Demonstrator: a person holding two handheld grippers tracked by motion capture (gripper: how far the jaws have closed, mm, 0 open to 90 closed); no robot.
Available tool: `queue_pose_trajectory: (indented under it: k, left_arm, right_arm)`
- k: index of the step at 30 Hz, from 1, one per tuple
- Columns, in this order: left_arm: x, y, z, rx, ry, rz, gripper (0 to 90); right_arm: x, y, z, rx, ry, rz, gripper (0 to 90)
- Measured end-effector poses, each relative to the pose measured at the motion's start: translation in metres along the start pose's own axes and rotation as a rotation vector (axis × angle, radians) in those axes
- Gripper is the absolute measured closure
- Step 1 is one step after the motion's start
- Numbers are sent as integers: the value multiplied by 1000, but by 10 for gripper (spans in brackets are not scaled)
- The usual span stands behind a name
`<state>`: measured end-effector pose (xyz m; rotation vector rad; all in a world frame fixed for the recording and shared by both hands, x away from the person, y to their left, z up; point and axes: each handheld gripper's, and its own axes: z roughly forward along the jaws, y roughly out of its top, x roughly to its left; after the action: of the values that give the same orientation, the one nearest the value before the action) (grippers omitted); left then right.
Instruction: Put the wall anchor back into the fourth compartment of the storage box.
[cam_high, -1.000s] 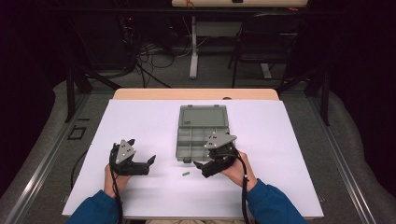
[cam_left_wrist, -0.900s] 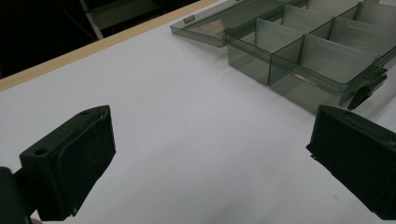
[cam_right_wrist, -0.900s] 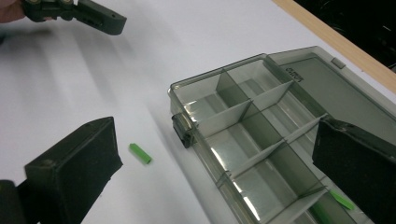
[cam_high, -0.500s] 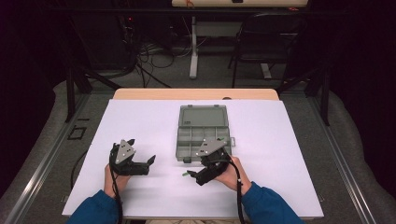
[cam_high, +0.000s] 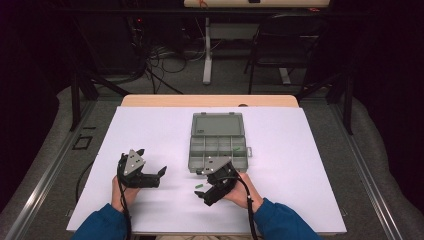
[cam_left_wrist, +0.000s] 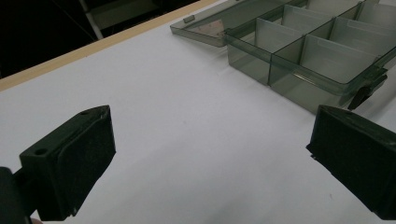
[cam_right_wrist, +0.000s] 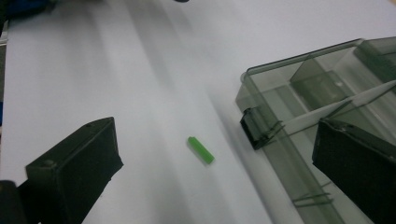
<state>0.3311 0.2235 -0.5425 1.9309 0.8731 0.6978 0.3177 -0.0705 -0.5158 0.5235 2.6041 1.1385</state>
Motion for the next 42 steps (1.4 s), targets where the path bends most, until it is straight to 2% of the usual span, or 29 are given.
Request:
queue_pose_trajectory:
  k: [5, 8, 11, 21, 29, 37, 42]
  left_arm:
    - [0, 0, 0, 0, 1, 2, 1]
    - [0, 0, 0, 0, 1, 1, 1]
    - [0, 0, 0, 0, 1, 2, 2]
    - [0, 0, 0, 1, 0, 3, 1]
    - [0, 0, 0, 1, 0, 3, 2]
    - [0, 0, 0, 0, 0, 3, 2]
    - [0, 0, 0, 0, 1, 1, 2]
  right_arm:
    - [4, -3, 9, 13, 12, -8, 53]
    - [5, -4, 13, 20, 20, -20, 115]
    - [5, -7, 18, 34, 20, -14, 183]
    - [2, -11, 31, 67, 43, -9, 486]
    - [1, -13, 42, 99, 60, -7, 636]
    - [0, -14, 43, 109, 76, 18, 817]
    - [-1, -15, 43, 108, 75, 19, 836]
